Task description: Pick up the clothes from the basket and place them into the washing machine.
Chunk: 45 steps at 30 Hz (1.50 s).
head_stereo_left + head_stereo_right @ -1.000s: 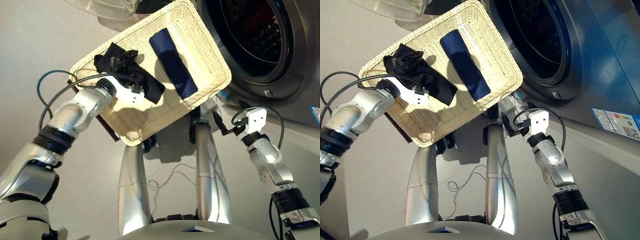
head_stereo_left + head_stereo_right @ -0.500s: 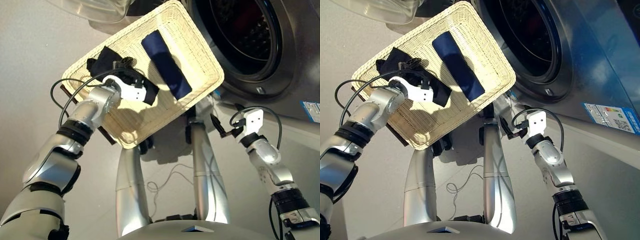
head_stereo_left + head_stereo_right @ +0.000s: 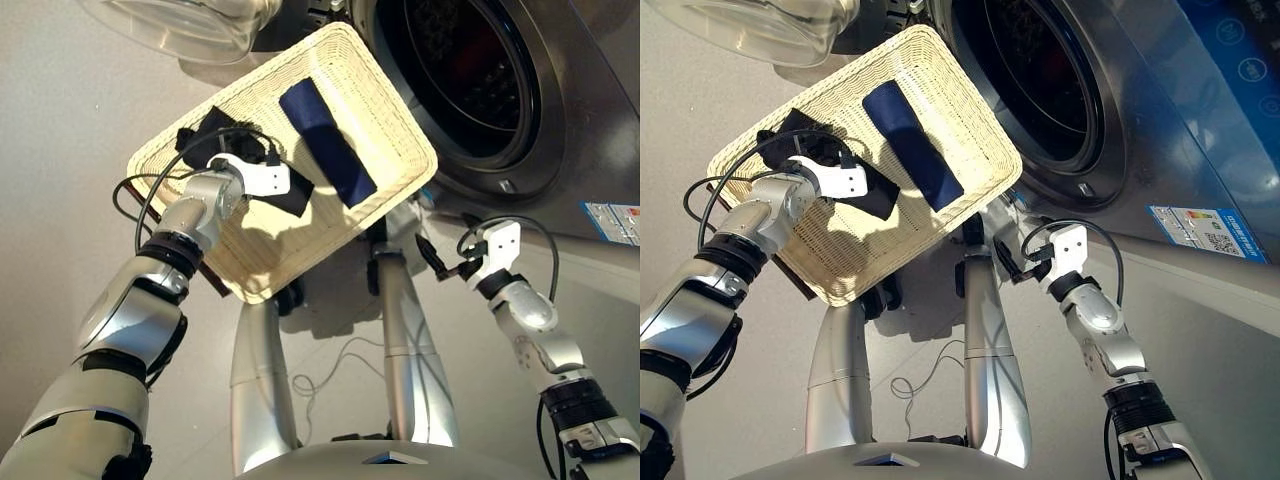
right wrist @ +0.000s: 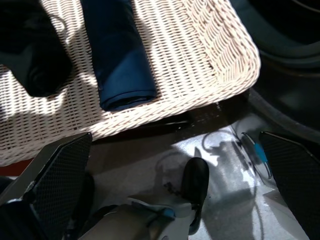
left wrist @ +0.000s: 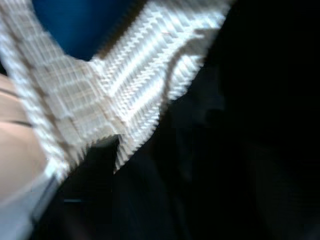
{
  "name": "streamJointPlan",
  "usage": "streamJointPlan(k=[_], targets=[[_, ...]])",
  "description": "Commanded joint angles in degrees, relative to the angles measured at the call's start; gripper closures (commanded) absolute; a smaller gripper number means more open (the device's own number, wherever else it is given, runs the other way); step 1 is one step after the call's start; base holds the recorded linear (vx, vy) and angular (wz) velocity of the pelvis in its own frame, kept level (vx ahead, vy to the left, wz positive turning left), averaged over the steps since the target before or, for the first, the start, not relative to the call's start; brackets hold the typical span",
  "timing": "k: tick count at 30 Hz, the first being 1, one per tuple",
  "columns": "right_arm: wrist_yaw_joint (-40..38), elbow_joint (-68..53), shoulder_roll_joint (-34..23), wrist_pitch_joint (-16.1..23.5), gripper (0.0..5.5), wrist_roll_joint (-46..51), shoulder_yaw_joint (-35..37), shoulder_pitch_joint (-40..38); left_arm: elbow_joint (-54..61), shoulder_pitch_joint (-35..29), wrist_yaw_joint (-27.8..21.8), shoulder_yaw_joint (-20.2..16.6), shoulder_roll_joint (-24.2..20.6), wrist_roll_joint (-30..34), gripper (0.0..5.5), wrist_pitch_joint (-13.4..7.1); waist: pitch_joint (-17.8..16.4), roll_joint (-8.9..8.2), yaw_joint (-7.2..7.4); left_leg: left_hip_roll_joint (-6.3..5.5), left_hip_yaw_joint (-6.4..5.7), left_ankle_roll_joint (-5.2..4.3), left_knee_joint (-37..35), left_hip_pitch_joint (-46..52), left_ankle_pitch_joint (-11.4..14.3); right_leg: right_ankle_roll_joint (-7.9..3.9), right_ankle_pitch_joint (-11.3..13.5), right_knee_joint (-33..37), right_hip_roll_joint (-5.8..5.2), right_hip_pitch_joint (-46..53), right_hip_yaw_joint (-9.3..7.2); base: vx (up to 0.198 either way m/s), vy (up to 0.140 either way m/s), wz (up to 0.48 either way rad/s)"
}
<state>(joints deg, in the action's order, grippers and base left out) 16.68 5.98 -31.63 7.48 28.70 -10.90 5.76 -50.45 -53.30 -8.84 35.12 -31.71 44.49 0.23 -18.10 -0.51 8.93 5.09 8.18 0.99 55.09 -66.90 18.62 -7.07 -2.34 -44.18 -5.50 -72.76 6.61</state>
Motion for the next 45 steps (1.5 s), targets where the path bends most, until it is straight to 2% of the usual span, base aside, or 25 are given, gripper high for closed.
streamJointPlan(k=[1,5,10,13,16,17,18,20,21,22,24,25,26,27,28,29,30,32,37,39,42,45], targets=[[-0.19,-8.89,-1.37,2.01,0.0,2.66,0.94,-1.51,-13.98,19.94,-1.28,-2.58,-3.75,1.5,5.5,-0.92,-1.56,0.05,-0.06,-1.7,0.71,1.62,-5.26,-2.78,-5.39,2.39,-1.52,-1.2,-0.38,1.16,-2.96,0.0,0.0,0.0],[-0.29,-10.05,-2.15,3.02,0.0,2.65,1.35,-2.64,-16.08,25.85,0.5,-4.23,-4.63,3.97,5.5,-1.44,-1.24,0.15,-0.42,-1.59,0.82,1.49,-5.17,-2.89,-5.42,2.45,-1.39,-1.24,-0.44,1.2,-2.97,0.003,0.003,-0.048],[-0.77,-10.34,-2.45,4.2,0.0,2.18,1.43,-3.21,-14.71,26.54,2.0,-3.72,-5.51,5.39,5.5,-2.74,-1.08,0.28,-0.46,-1.57,0.85,1.47,-5.05,-2.66,-5.25,2.47,-1.5,-1.37,-0.6,1.34,-3.15,0.0,0.0,0.0],[-1.08,-10.09,-2.67,4.78,0.0,1.73,0.9,-3.15,-9.71,22.98,3.96,-0.83,-7.06,7.26,5.5,-4.16,-1.09,0.45,-0.31,-1.56,0.95,1.45,-5.18,-2.36,-5.22,2.4,-1.68,-1.52,-0.63,1.51,-3.23,0.0,0.0,0.0],[-1.97,-9.23,-2.51,5.52,0.0,1.48,-0.03,-2.27,2.33,12.83,5.07,5.29,-8.24,7.32,5.5,-5.81,-1.07,0.4,0.19,-1.74,0.7,1.42,-5.22,-2.22,-5.21,2.25,-2.08,-1.73,-0.67,1.74,-3.35,0.0,0.0,0.0],[-2.26,-9.07,-2.18,5.85,0.0,1.45,0.34,-2.2,7.66,10.84,5.48,5.15,-8.29,5.41,5.5,-5.91,-1.28,0.35,0.0,-1.84,0.57,1.46,-5.31,-2.04,-5.2,2.22,-2.22,-1.8,-0.74,1.87,-3.42,0.0,0.0,0.0],[-2.59,-9.1,-1.89,6.24,0.0,1.35,0.44,-2.06,12.38,8.87,7.51,3.72,-7.44,2.05,5.5,-6.37,-1.16,0.24,-0.06,-2.01,0.44,1.52,-5.4,-1.91,-5.27,2.22,-2.34,-1.81,-0.83,1.94,-3.52,0.0,0.0,0.0],[-3.65,-8.63,-0.83,6.77,0.0,1.06,1.07,-2.09,18.13,7.54,10.36,0.72,-5.96,-0.52,5.5,-5.3,-1.22,0.24,-0.19,-2.31,0.22,1.63,-5.7,-1.78,-5.36,2.3,-2.57,-1.87,-0.83,2.11,-3.59,0.0,0.0,0.0],[-3.83,-8.76,-0.46,7.42,0.0,1.17,2.79,-2.58,26.21,9.42,11.19,-3.51,-7.93,-3.68,5.5,-7.18,-1.26,0.54,-1.01,-2.68,0.02,1.67,-6.06,-1.68,-5.48,2.27,-2.6,-1.88,-0.89,2.1,-3.63,0.0,0.0,0.0],[-4.67,-8.49,0.04,8.02,0.0,0.72,4.38,-3.49,31.59,13.97,12.68,-8.28,-12.31,-4.28,5.5,-8.18,-1.35,0.98,-1.75,-2.94,-0.14,1.66,-6.19,-1.66,-5.56,2.32,-2.72,-1.84,-1.02,2.16,-3.71,0.0,0.0,0.0],[-4.23,-9.25,0.93,9.45,0.0,1.64,4.89,-3.81,37.71,26.54,17.2,-18.4,-15.96,-7.89,5.5,-12.41,-1.38,0.94,-2.88,-3.26,-0.21,1.56,-6.29,-1.56,-5.58,2.52,-2.7,-1.66,-1.0,2.22,-3.68,0.0,0.0,0.0],[-3.67,-8.83,0.25,10.31,0.0,2.26,2.76,-2.77,31.76,29.03,20.88,-20.02,-16.48,-9.7,5.5,-14.85,-0.85,0.69,-2.18,-3.07,-0.03,1.49,-6.25,-1.49,-5.74,2.54,-2.44,-1.35,-0.96,2.29,-3.56,0.0,0.0,0.0],[-4.23,-9.31,0.05,11.21,0.0,3.01,2.1,-2.34,30.77,29.2,24.0,-22.14,-16.52,-12.82,5.5,-15.84,-0.69,0.59,-2.37,-3.17,0.05,1.46,-6.24,-1.61,-5.85,2.52,-2.35,-1.35,-1.01,2.21,-3.53,0.0,0.0,0.0],[-4.39,-9.93,-0.37,12.24,0.0,3.64,1.4,-2.3,30.4,30.53,26.05,-22.68,-16.14,-13.35,5.5,-16.16,-0.62,0.5,-2.4,-3.18,0.09,1.45,-6.2,-1.69,-5.93,2.48,-2.28,-1.43,-1.06,2.1,-3.55,0.0,0.0,0.0],[-5.02,-11.31,-0.77,13.21,0.0,3.64,1.27,-2.72,34.58,32.93,28.35,-24.43,-14.69,-13.83,5.5,-15.21,-0.79,0.41,-3.06,-3.26,-0.09,1.42,-6.44,-1.71,-5.97,2.42,-2.33,-1.56,-1.15,2.03,-3.62,0.0,0.0,0.0],[-5.34,-12.54,-1.78,14.03,0.0,3.07,0.62,-3.28,39.28,37.3,29.69,-26.96,-12.86,-14.09,5.5,-15.82,-0.8,0.43,-3.27,-3.28,-0.2,1.34,-6.49,-1.69,-5.98,2.42,-2.42,-1.62,-1.25,2.13,-3.69,0.0,0.0,0.0],[-6.21,-12.63,-2.49,14.32,0.0,2.24,0.13,-3.3,41.84,39.85,29.99,-28.04,-11.93,-14.57,5.5,-16.27,-0.9,0.34,-3.41,-3.38,-0.33,1.31,-6.48,-1.66,-5.99,2.45,-2.47,-1.66,-1.35,2.23,-3.78,0.0,0.0,0.0],[-7.23,-12.97,-3.95,14.13,0.0,-0.29,-0.17,-2.71,44.21,42.06,30.32,-29.7,-10.53,-17.63,5.5,-19.05,-1.1,0.07,-3.71,-3.59,-0.5,1.27,-6.52,-1.44,-6.08,2.44,-2.35,-1.45,-1.48,2.47,-3.96,-0.01,-0.025,0.183],[-12.03,-14.54,-5.43,15.62,0.0,-9.37,-0.24,-0.21,50.22,43.12,31.43,-32.67,-4.29,-31.59,5.5,-23.51,-1.7,-0.05,-4.31,-4.06,-0.61,1.4,-6.71,-1.16,-6.31,2.34,-2.11,-1.5,-1.82,2.79,-4.05,0.0,0.0,0.0],[-15.26,-15.2,-6.01,16.09,0.0,-15.95,0.04,1.29,52.67,43.19,31.22,-33.09,-2.16,-37.16,5.5,-25.4,-1.77,-0.05,-4.51,-4.23,-0.59,1.46,-6.64,-1.09,-6.33,2.35,-2.09,-1.69,-1.87,2.73,-3.97,0.0,0.0,0.0],[-20.05,-15.5,-6.22,15.98,0.0,-25.35,0.22,3.79,55.26,42.61,29.54,-32.65,-0.05,-43.85,5.5,-27.27,-1.56,0.17,-4.8,-4.46,-0.61,1.63,-6.74,-0.99,-6.3,2.38,-2.07,-1.79,-1.9,2.74,-3.9,0.0,0.0,0.0],[-21.94,-16.16,-5.9,15.66,0.0,-29.14,0.11,6.03,57.76,42.47,26.48,-32.37,1.03,-49.31,5.5,-28.3,-1.29,0.44,-5.04,-4.61,-0.54,1.81,-6.49,-1.25,-6.23,2.46,-2.12,-1.94,-1.94,2.54,-3.98,0.0,0.0,0.0]])
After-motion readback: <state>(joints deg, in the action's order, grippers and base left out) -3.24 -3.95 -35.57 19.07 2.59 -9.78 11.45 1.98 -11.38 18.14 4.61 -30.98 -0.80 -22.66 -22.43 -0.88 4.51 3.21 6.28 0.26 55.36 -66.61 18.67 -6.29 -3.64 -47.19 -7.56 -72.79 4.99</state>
